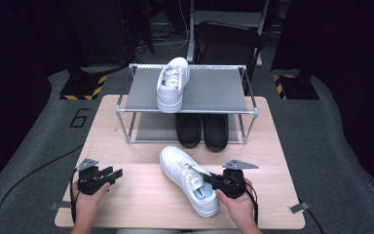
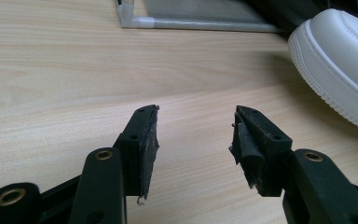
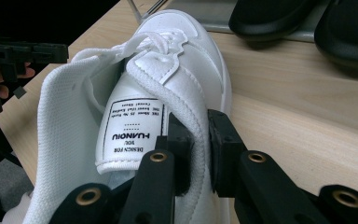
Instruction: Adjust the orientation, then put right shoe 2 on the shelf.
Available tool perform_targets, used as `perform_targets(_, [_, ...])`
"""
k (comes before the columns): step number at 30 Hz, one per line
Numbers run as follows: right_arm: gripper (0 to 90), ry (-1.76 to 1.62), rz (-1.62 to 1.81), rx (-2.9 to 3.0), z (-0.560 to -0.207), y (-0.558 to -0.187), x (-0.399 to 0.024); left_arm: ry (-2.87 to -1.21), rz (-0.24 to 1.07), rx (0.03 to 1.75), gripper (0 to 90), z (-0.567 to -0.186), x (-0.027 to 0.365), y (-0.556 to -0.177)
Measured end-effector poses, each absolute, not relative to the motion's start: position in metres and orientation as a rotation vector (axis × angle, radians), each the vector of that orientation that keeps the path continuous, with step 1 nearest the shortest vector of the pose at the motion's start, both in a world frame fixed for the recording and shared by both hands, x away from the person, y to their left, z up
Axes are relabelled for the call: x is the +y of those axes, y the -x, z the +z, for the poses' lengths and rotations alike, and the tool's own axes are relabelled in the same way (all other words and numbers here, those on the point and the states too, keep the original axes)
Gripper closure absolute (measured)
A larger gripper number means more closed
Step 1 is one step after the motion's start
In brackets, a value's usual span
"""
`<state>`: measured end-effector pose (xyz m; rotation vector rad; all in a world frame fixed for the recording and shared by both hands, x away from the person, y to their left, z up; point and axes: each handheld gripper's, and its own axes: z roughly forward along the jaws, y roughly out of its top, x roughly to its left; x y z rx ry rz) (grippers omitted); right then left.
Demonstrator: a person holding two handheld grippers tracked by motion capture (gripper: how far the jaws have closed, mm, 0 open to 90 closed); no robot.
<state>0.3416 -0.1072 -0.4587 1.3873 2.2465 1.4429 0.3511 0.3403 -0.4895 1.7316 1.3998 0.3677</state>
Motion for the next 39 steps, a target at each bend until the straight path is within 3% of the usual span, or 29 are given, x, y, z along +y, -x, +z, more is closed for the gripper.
perform_targets(39, [80.6,-1.409,1.483,2.138,-0.405,-0.344,-0.141,-1.722,0.385,1.411,46.6,-0.491,0.342,-0.35])
